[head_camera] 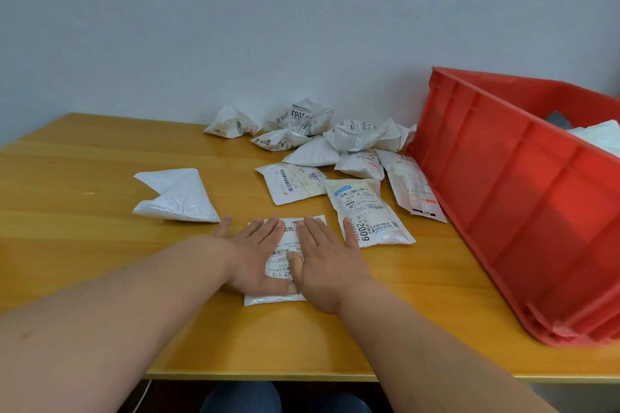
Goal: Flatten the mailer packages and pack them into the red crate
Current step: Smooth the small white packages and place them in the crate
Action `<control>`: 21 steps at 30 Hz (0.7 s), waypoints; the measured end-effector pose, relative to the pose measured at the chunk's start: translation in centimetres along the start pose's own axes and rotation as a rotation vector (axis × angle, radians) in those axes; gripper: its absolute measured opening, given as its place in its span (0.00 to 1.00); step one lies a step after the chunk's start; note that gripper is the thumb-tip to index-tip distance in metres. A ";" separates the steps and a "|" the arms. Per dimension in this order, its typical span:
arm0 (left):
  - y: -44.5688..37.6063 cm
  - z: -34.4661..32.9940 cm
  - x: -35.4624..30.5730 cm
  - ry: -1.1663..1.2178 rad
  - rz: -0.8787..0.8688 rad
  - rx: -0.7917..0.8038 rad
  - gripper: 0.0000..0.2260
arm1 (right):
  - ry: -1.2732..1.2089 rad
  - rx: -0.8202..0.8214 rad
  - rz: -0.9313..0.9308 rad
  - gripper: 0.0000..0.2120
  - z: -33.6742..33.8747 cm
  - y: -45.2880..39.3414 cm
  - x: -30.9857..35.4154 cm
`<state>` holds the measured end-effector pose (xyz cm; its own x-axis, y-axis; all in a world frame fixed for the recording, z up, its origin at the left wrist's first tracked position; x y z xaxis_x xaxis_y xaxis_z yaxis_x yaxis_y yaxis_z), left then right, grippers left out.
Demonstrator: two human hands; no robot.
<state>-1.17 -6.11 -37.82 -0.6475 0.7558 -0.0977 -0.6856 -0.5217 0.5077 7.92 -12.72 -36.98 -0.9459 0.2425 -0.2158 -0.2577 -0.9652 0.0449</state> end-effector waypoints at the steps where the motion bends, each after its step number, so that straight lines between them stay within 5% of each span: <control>1: 0.0 -0.1 0.1 -0.001 -0.002 0.015 0.54 | 0.003 -0.005 0.001 0.45 -0.1 -0.1 0.0; 8: 0.1 -0.4 0.0 0.012 -0.011 -0.025 0.55 | 0.036 -0.024 -0.003 0.44 0.4 -0.1 0.0; 15: 1.6 0.2 0.1 0.067 0.036 -0.167 0.61 | 0.012 -0.054 -0.113 0.31 1.7 1.8 -0.4; 18: 2.4 0.8 0.6 0.192 0.103 -0.223 0.54 | 0.001 -0.155 -0.232 0.25 3.4 3.6 -1.3; 21: 3.3 1.9 0.6 0.501 0.144 -0.286 0.52 | -0.044 -0.035 -0.358 0.23 3.1 5.1 -2.5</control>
<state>-3.17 -6.60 -34.59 -0.7708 0.4271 -0.4728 -0.5969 -0.7436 0.3014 8.34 -17.90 -33.21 -0.8045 0.5693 -0.1692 -0.5683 -0.8207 -0.0593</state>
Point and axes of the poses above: each hand's wrist, its own y-axis away from the middle knuckle, its own z-axis out of the back of the hand, x = y × z, the point moved 9 cm from there along -y, towards the middle knuckle, and after that the axes turned 14 degrees about y, right-handed, at the moved point
